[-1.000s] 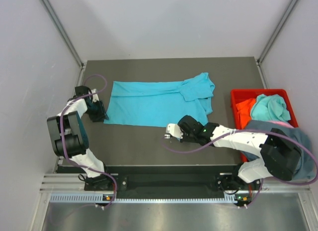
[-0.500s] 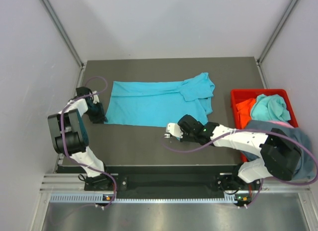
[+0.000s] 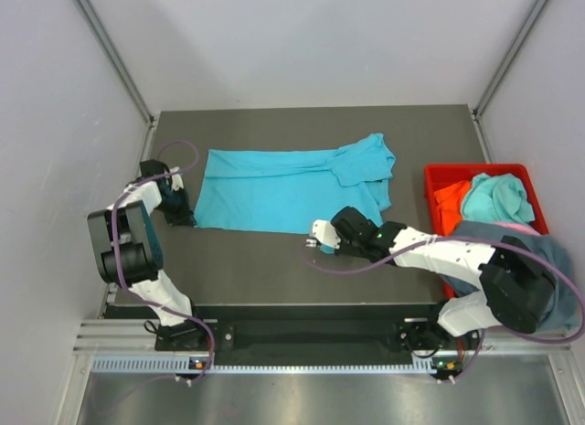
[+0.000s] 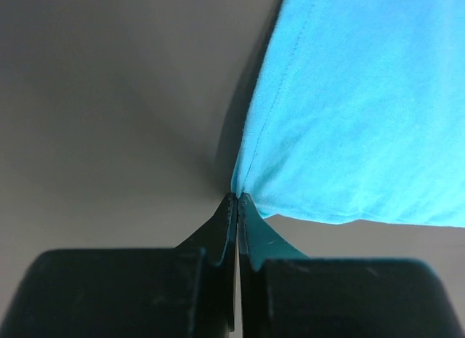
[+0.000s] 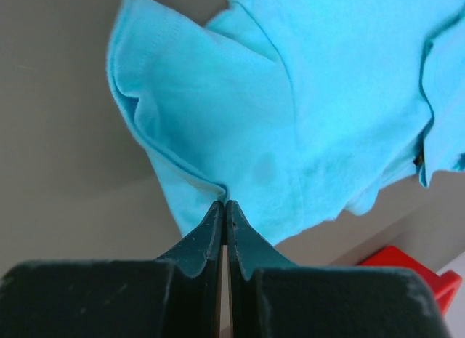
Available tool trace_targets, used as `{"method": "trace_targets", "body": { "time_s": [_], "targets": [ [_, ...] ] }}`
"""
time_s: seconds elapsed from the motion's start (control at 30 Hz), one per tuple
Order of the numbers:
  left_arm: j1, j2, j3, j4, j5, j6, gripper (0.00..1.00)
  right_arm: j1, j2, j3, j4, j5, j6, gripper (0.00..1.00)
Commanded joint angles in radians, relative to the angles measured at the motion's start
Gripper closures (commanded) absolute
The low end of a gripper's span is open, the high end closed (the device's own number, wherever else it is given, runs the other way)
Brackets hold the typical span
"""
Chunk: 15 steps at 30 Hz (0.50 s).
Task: Fold and stack the t-shirts
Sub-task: Fold the tshirt
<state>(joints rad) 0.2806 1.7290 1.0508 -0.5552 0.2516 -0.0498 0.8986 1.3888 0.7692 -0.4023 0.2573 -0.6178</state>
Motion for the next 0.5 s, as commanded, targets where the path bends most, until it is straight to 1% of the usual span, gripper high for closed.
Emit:
{"method": "trace_targets", "body": {
  "time_s": [0.0,0.13,0.27,0.3,0.47],
  "targets": [
    [0.002,-0.081,0.041,-0.038,0.04,0.016,1.0,-0.052,-0.054,0.047,0.039,0.06,-0.003,1.0],
    [0.002,-0.089,0.144,-0.092,0.075,0.036,1.0,-0.122,-0.094,0.079,0.045,0.077,-0.011,1.0],
    [0.0,-0.057,0.218,-0.124,0.086,0.041,1.0,-0.185,-0.111,0.137,0.048,0.076,-0.013,1.0],
    [0.0,-0.049,0.23,-0.13,0.089,0.066,1.0,-0.207,-0.109,0.146,0.049,0.079,-0.013,1.0],
    [0.0,-0.005,0.304,-0.152,0.109,0.071,1.0,-0.248,-0.09,0.225,0.069,0.105,-0.014,1.0]
  ]
}}
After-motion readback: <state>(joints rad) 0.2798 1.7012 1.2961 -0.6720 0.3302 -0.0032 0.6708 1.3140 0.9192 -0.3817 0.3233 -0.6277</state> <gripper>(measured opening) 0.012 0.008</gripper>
